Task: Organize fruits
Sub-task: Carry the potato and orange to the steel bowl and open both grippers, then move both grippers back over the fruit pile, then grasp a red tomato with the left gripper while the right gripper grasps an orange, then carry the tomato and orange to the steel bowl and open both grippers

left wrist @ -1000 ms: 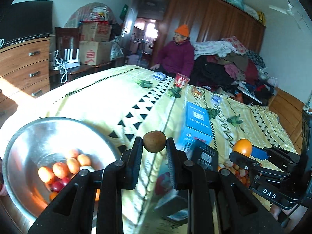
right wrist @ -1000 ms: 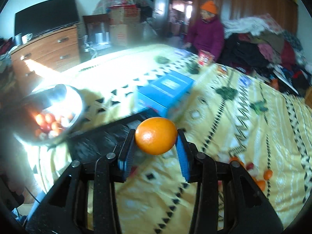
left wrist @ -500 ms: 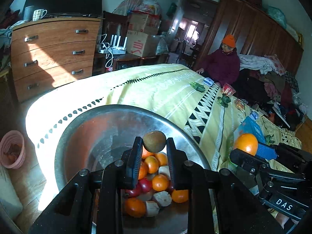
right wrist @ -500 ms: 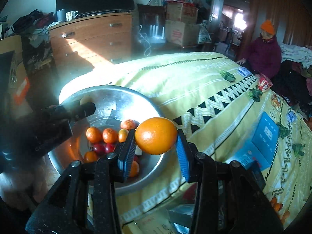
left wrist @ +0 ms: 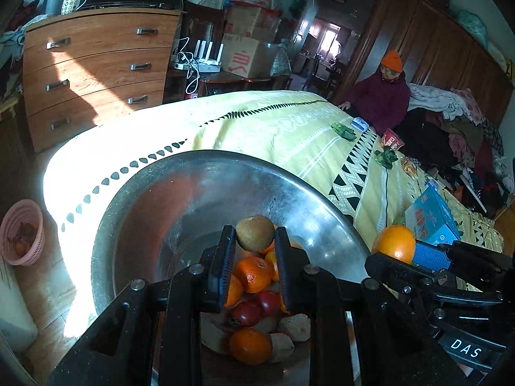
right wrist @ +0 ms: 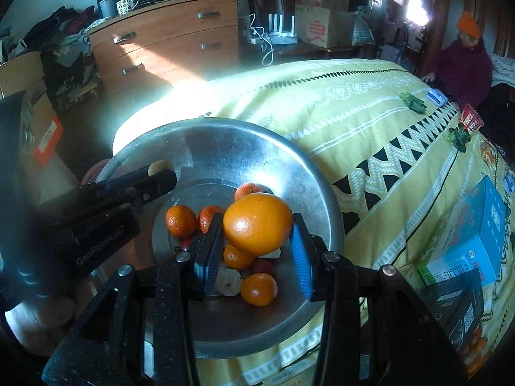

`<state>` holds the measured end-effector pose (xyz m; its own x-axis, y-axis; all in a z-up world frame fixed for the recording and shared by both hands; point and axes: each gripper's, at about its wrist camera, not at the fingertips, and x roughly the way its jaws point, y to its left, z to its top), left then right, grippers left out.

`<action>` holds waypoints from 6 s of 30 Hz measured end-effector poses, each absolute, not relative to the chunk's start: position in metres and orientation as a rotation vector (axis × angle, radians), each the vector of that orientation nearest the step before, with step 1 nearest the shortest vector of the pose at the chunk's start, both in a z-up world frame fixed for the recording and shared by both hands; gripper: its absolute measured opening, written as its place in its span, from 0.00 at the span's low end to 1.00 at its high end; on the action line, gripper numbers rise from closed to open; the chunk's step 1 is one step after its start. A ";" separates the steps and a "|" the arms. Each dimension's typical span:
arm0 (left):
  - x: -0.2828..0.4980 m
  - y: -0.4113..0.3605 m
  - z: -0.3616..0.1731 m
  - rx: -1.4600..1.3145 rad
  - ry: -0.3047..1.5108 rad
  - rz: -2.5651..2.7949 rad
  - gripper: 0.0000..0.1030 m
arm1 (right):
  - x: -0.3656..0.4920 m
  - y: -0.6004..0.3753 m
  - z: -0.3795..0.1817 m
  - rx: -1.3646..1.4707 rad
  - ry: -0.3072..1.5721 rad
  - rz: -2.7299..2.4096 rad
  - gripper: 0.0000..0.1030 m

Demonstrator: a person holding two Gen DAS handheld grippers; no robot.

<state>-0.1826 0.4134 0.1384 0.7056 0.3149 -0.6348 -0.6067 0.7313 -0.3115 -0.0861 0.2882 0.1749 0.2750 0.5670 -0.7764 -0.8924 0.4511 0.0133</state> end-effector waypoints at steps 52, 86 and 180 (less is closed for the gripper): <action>-0.085 0.082 0.204 -0.259 0.540 -0.149 0.80 | -0.064 -0.068 0.133 -0.023 0.839 0.583 0.87; 0.055 -0.030 0.027 -0.178 0.928 -0.224 0.28 | 0.056 -0.229 0.049 0.117 0.933 0.326 0.61; -0.200 0.396 0.159 -0.512 0.513 0.459 0.28 | -0.091 0.266 0.185 -0.461 0.799 1.017 0.42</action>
<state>-0.1995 0.3964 0.1586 0.7776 0.2811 -0.5624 -0.5279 0.7778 -0.3411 -0.0909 0.2658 0.1846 0.2868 0.5694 -0.7704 -0.8833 0.4685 0.0174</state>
